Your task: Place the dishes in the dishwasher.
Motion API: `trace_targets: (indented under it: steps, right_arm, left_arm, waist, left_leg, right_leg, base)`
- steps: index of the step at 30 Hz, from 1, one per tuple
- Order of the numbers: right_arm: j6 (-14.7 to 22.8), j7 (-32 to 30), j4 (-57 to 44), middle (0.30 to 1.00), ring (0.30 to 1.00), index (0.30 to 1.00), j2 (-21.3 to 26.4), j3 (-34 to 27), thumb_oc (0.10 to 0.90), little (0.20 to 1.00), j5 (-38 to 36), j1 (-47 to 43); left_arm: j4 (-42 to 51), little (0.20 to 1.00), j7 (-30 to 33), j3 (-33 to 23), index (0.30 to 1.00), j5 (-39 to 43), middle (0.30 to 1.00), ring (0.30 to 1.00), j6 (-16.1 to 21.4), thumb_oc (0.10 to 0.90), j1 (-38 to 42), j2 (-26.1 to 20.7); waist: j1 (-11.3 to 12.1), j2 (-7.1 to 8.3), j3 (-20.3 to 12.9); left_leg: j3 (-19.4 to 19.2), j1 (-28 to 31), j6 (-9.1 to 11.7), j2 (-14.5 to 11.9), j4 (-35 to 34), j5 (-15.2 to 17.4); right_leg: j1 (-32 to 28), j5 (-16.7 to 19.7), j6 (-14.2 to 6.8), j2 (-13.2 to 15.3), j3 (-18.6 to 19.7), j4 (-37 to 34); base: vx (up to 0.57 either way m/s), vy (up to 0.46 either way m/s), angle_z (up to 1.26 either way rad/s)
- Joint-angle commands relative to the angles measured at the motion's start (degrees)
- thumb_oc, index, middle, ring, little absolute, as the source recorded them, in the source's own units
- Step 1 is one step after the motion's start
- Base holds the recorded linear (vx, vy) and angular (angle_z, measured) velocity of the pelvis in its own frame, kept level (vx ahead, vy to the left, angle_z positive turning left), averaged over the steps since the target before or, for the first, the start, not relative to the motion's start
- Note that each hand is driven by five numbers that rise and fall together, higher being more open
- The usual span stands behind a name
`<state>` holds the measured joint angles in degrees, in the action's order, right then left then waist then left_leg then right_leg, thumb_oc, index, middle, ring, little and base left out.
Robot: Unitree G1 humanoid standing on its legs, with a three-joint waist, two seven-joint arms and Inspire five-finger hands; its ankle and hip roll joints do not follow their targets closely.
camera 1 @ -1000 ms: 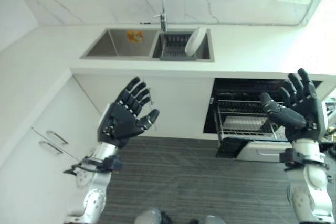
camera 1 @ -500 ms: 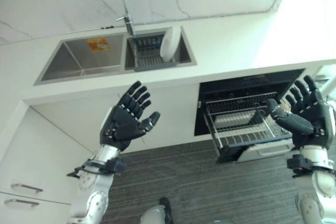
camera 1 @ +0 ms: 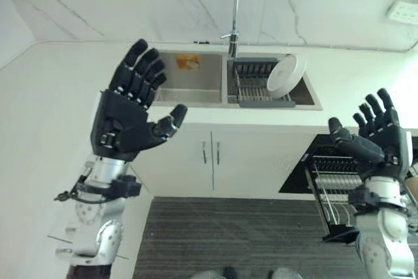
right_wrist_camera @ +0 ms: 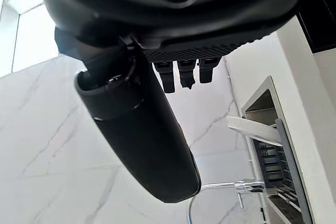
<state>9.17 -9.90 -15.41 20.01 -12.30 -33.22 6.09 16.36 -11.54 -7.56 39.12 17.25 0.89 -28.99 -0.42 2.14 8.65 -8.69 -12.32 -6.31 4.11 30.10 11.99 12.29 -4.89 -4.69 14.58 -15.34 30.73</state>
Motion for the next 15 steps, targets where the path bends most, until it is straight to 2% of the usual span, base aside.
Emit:
trace_targets:
  steps: [1, 3, 4, 7, 11, 13, 15]
  right_arm:
    - [3.7, 1.7, -2.3, 0.900, 0.900, 0.900, 4.6, -3.0, 0.800, 0.900, -0.6, -5.6]
    - [4.0, 2.1, -2.0, 0.900, 0.900, 0.900, 4.7, -3.1, 0.800, 0.900, -0.9, -5.2]
    - [4.4, 1.9, -2.0, 0.900, 0.900, 0.900, 4.6, -3.2, 0.800, 0.900, -1.1, -4.5]
    - [5.2, 1.3, -2.8, 0.900, 0.900, 0.900, 3.9, -3.6, 0.800, 0.900, -1.9, -2.5]
    - [5.4, 0.4, -3.4, 0.900, 0.900, 0.900, 4.0, -3.5, 0.800, 0.900, -3.2, -1.6]
    - [4.9, 0.0, -3.3, 0.900, 0.900, 0.900, 3.6, -2.5, 0.800, 0.900, -2.6, -2.9]
    - [4.2, 0.0, -3.0, 0.900, 0.900, 0.900, 3.5, -1.4, 0.800, 0.900, -1.6, -4.4]
  left_arm:
    - [6.2, 0.900, 0.6, -2.2, 0.900, 0.8, 0.900, 0.900, 5.4, 0.800, 1.3, 0.7]
    - [5.5, 0.900, 0.2, -1.8, 0.900, 0.9, 0.900, 0.900, 5.2, 0.800, 1.2, 1.0]
    - [5.1, 0.900, -0.1, -1.3, 0.900, 0.2, 0.900, 0.900, 5.0, 0.800, 1.3, 1.4]
    - [5.5, 0.900, -0.1, -0.5, 0.900, -1.1, 0.900, 0.900, 4.0, 0.800, 1.5, 2.0]
    - [6.0, 0.900, 0.6, -0.1, 0.900, -2.2, 0.900, 0.900, 3.3, 0.800, 1.2, 1.4]
    - [6.3, 0.900, 1.1, -0.4, 0.900, -2.3, 0.900, 0.900, 2.7, 0.800, 1.4, 1.2]
    - [6.3, 0.900, 3.2, -0.5, 0.900, -3.6, 0.900, 0.900, 3.8, 0.800, 1.6, 1.0]
  waist:
    - [-0.7, -2.37, -3.1]
    - [-1.7, -1.31, -2.8]
    - [-3.0, -0.95, -2.5]
    - [-4.6, -1.03, -2.5]
    - [-4.3, -0.91, -3.2]
    - [-3.5, -0.91, -3.8]
    - [-2.7, -1.16, -4.5]
  left_leg:
    - [0.4, 5.9, 5.6, -3.1, -12.9, -1.8]
    - [0.5, 6.7, 5.5, -1.6, -12.9, -0.9]
    - [1.2, 7.6, 5.2, -0.5, -12.9, -0.2]
    - [3.2, 9.0, 4.8, 0.8, -12.9, 1.1]
    - [4.5, 9.5, 4.7, 1.7, -12.9, 1.9]
    - [4.6, 9.9, 4.6, 1.4, -12.9, 2.5]
    - [4.2, 10.2, 4.7, 0.6, -12.9, 2.8]
  right_leg:
    - [-5.0, 9.8, -3.0, -5.0, -5.3, -13.5]
    - [-1.1, 9.9, -3.6, -5.2, -3.5, -13.5]
    - [2.5, 10.5, -3.9, -5.8, -1.3, -13.5]
    - [6.7, 11.5, -4.3, -5.7, 1.4, -13.5]
    - [5.7, 9.9, -4.9, -5.5, 1.0, -13.5]
    - [4.2, 7.7, -4.6, -5.8, 0.0, -13.5]
    - [2.4, 4.6, -3.8, -6.7, -0.6, -13.5]
  base:
    - [0.16, -0.146, -0.40]
    - [0.21, -0.122, -0.31]
    - [0.28, -0.111, 0.24]
    - [0.22, -0.104, 0.63]
    - [0.24, -0.185, 0.36]
    - [0.25, -0.209, 0.15]
    - [0.22, -0.172, -0.07]
